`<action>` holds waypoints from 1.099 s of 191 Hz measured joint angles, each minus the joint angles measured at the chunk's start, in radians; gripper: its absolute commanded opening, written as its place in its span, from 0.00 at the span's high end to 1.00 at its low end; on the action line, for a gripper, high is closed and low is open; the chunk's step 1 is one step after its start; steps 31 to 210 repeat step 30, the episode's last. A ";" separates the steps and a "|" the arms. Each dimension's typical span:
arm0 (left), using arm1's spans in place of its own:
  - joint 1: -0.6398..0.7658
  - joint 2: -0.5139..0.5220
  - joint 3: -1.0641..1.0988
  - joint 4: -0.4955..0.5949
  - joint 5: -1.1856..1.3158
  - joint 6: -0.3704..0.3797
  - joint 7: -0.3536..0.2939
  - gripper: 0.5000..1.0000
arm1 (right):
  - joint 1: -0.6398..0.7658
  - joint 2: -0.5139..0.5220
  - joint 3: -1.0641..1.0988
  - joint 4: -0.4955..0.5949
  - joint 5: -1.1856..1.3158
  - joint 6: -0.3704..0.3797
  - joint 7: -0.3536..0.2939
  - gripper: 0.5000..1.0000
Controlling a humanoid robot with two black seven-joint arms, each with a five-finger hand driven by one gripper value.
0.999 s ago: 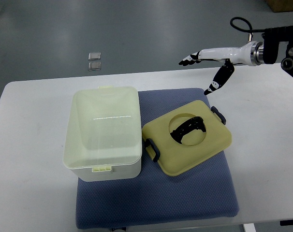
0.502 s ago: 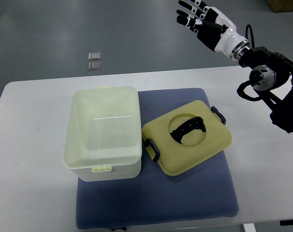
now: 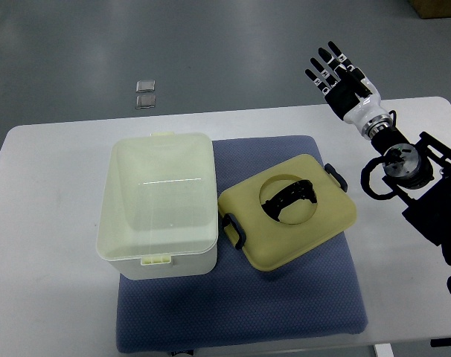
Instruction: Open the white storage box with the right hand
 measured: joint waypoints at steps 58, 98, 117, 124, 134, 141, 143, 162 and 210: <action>0.001 0.000 -0.001 0.000 -0.001 0.000 0.000 0.00 | -0.017 0.020 0.013 -0.006 0.000 0.005 0.010 0.15; 0.001 0.000 -0.001 0.000 -0.001 0.000 0.000 0.00 | -0.017 0.020 0.013 -0.006 0.000 0.005 0.010 0.15; 0.001 0.000 -0.001 0.000 -0.001 0.000 0.000 0.00 | -0.017 0.020 0.013 -0.006 0.000 0.005 0.010 0.15; 0.001 0.000 -0.001 0.000 -0.001 0.000 0.000 0.00 | -0.017 0.020 0.013 -0.006 0.000 0.005 0.010 0.15; 0.001 0.000 -0.001 0.000 -0.001 0.000 0.000 0.00 | -0.017 0.020 0.013 -0.006 0.000 0.005 0.010 0.15; 0.001 0.000 -0.001 0.000 -0.001 0.000 0.000 0.00 | -0.017 0.020 0.013 -0.006 0.000 0.005 0.010 0.15; 0.001 0.000 -0.001 0.000 -0.001 0.000 0.000 0.00 | -0.017 0.020 0.013 -0.006 0.000 0.005 0.010 0.15; 0.001 0.000 -0.001 0.000 -0.001 0.000 0.000 0.00 | -0.017 0.020 0.013 -0.006 0.000 0.005 0.010 0.15; 0.001 0.000 -0.001 0.000 -0.001 0.000 0.000 0.00 | -0.017 0.020 0.013 -0.006 0.000 0.005 0.010 0.15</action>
